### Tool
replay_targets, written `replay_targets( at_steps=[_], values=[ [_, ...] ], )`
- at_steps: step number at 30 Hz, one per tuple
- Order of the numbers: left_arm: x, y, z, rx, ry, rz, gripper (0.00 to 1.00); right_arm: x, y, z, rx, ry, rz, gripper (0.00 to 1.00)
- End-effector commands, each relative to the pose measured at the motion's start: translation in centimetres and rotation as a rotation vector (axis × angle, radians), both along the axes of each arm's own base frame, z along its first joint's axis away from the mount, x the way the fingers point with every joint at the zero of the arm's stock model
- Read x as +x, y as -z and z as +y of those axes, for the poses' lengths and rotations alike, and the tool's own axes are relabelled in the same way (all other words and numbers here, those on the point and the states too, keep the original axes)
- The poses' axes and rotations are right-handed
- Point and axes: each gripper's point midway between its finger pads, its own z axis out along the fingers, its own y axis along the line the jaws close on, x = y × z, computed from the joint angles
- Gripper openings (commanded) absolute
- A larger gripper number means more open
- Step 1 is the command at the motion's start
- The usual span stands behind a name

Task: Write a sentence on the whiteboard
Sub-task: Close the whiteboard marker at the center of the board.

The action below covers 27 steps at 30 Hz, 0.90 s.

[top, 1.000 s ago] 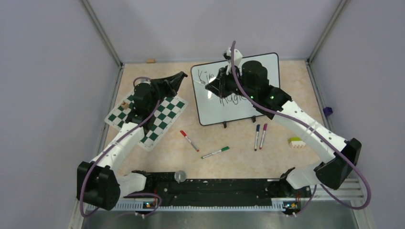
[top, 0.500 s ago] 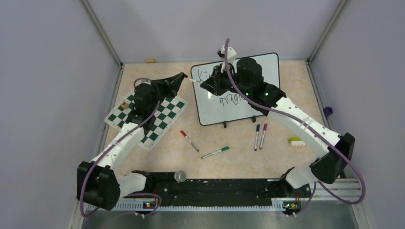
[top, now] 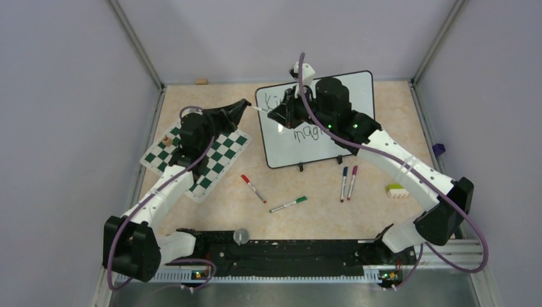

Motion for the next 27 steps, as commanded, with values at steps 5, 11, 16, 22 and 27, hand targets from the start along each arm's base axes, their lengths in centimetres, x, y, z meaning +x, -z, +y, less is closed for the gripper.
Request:
replay_targets(
  at_steps=[5,11,16,22,27],
  values=[
    [-0.5,-1.1,-0.4,-0.012,0.017,-0.036,0.0,0.0,-3.6,1.0,0.06,-0.028,-0.09,0.0],
    [-0.8,-0.9,-0.4,-0.01,0.025,-0.027,0.0,0.1,-3.6,1.0,0.06,-0.023,-0.092,0.0],
    [-1.1,-0.9,-0.4,-0.018,0.029,-0.022,0.0,0.2,-3.5,1.0,0.059,-0.019,-0.09,0.0],
    [-1.5,-0.6,-0.4,-0.025,0.033,-0.011,0.0,0.2,-3.2,0.9,0.056,-0.016,-0.085,0.0],
    [-1.6,-0.7,-0.2,-0.033,0.024,-0.014,0.0,0.1,-3.1,0.9,0.056,-0.019,-0.084,0.0]
  ],
)
